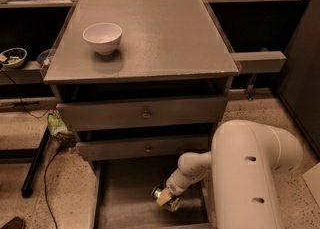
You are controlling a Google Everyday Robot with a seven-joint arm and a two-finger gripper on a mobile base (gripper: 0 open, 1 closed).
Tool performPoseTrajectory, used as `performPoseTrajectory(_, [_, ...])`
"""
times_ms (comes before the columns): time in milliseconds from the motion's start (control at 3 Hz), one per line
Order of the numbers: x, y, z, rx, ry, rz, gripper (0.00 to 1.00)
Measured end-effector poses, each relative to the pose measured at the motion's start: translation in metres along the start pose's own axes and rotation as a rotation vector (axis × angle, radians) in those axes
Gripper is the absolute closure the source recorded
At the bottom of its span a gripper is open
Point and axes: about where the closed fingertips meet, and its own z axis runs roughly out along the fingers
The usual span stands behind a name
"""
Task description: Place green can into bottom drawer
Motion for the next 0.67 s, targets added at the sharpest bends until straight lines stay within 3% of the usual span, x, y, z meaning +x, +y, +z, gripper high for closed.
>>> performPoseTrajectory(667, [-0.0033,-0.01,0.0171,0.075,-0.01,0.06,1.0])
